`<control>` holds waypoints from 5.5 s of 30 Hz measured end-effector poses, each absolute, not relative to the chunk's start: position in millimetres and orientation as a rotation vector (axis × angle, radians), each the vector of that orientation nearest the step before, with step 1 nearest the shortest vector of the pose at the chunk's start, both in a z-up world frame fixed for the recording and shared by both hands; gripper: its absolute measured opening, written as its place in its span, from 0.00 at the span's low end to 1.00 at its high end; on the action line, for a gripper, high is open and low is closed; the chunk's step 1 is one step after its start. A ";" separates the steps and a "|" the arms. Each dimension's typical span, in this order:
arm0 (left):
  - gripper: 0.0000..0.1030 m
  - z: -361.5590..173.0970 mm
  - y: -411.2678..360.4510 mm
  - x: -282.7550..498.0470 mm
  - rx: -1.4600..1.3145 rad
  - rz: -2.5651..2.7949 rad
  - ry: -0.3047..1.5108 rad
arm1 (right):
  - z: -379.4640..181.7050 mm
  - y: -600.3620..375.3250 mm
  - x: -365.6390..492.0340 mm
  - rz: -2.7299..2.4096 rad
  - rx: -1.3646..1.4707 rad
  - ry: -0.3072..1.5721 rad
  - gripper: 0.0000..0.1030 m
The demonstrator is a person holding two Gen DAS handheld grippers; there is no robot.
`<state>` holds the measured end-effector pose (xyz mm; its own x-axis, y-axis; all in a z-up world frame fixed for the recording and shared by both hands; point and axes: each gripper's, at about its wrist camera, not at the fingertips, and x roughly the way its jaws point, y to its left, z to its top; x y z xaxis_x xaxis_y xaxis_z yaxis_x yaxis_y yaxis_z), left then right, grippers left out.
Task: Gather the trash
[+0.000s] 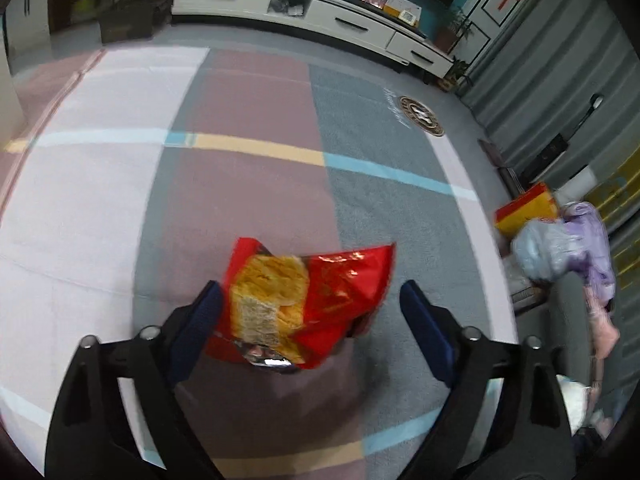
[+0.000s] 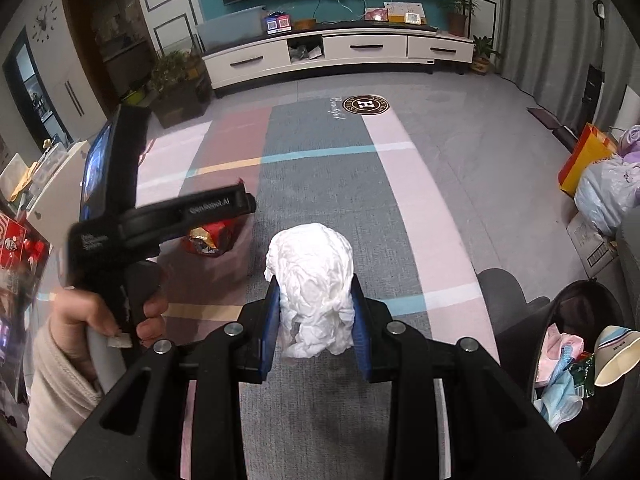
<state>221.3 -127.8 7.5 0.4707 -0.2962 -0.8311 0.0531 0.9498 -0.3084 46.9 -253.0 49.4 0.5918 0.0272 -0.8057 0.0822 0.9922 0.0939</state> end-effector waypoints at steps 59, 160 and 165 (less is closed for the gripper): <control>0.30 144.2 -234.1 6.5 -0.282 -0.726 0.834 | 173.1 -406.6 -77.8 -0.381 0.272 0.605 0.33; 0.90 50.3 -432.6 17.5 0.011 -0.867 1.156 | 60.8 -532.8 -87.4 -0.486 0.660 0.953 0.76; 0.97 84.3 -415.6 9.4 0.000 -0.851 1.043 | 89.6 -527.9 -101.6 -0.499 0.622 0.864 0.90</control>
